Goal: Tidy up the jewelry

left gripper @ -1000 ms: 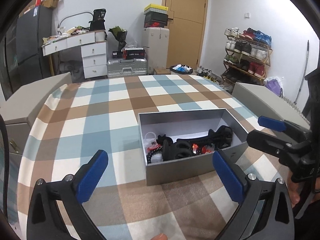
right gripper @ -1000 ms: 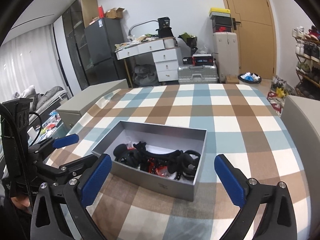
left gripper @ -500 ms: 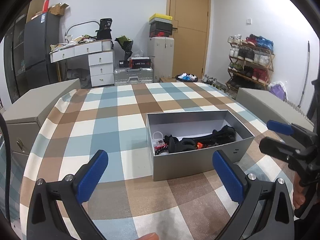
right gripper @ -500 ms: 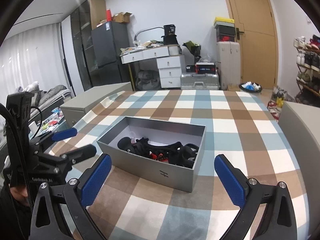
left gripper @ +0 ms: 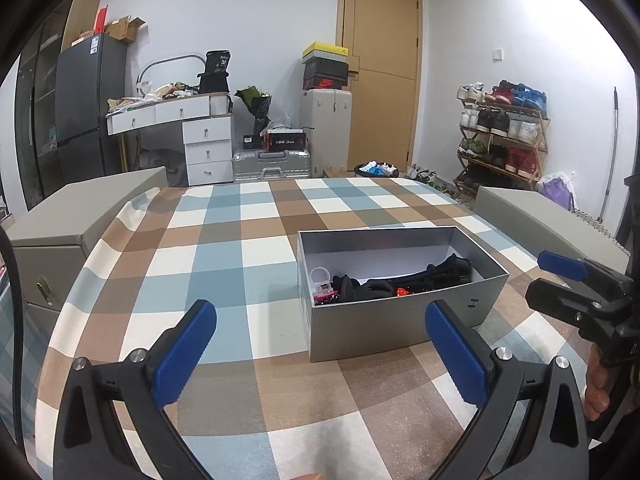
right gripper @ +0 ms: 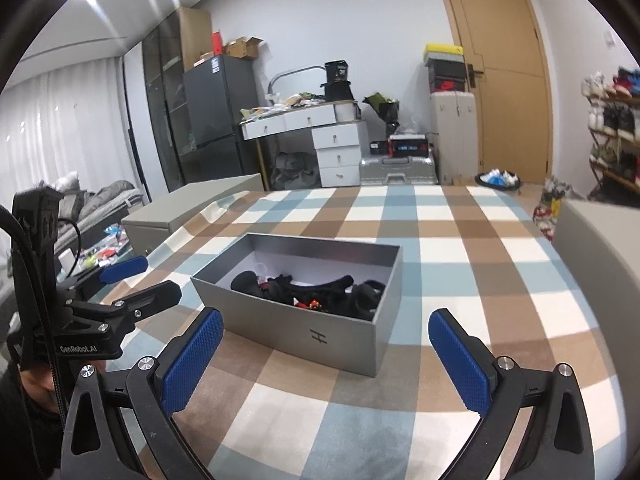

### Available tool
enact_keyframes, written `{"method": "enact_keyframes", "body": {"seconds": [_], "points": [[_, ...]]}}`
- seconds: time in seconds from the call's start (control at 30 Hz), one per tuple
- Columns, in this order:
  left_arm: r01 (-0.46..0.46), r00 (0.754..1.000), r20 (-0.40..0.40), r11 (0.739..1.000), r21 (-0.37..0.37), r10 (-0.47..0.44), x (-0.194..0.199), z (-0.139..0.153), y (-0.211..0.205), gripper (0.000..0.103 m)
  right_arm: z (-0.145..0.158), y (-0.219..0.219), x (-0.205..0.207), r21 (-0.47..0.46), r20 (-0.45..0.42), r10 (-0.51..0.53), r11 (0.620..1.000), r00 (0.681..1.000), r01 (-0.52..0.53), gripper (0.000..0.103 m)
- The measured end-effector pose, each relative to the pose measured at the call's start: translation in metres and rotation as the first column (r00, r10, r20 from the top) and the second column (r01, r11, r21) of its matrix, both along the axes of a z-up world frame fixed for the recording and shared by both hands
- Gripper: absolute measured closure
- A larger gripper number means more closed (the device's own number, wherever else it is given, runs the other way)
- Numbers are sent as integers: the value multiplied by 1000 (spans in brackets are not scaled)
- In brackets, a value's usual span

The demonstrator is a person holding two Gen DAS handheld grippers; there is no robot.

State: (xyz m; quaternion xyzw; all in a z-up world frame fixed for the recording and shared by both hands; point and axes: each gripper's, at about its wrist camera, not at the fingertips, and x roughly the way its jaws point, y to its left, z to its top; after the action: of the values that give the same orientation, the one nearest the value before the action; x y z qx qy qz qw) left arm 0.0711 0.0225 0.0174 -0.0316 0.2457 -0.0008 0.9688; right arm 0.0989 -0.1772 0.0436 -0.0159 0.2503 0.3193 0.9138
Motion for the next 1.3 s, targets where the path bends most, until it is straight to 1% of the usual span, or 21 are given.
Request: {"method": "enact_keyframes", "body": {"seconds": [0.07,0.13,0.23,0.37,0.57,0.67,0.83,1.3], "points": [[-4,1000,-2,1000,2,4,0,0,0,1,-2,-3,0,15,7,-15,1000,1000,15,0],[-16,1000,2,1000,6,16,-1,0,0,1,-3,-3,1,2,-2,-33,999,999,33,0],[-19,1000,3,1000,12,19,-1,0,-1,1,-2,-4,-1,12,11,-22,1000,1000,22,0],[-21,1000,-16,1000,3,21,2,-1,1,1,-1,-3,-3,7,23,-25,1000,999,25,0],[-9,1000,-18,1000,-9,9,1,-1,2,1,-1,-2,-6,17,36,9,1000,999,-9,0],[-3,1000,-19,1000,-4,3,0,-1,0,1,-2,-2,-2,17,19,8,1000,1000,-8,0],[3,1000,-14,1000,7,-3,0,0,-3,1,-1,-6,-3,33,17,0,999,1000,-1,0],[21,1000,-6,999,30,-20,-1,1,-9,1,2,-1,-13,12,61,14,1000,998,-15,0]]}}
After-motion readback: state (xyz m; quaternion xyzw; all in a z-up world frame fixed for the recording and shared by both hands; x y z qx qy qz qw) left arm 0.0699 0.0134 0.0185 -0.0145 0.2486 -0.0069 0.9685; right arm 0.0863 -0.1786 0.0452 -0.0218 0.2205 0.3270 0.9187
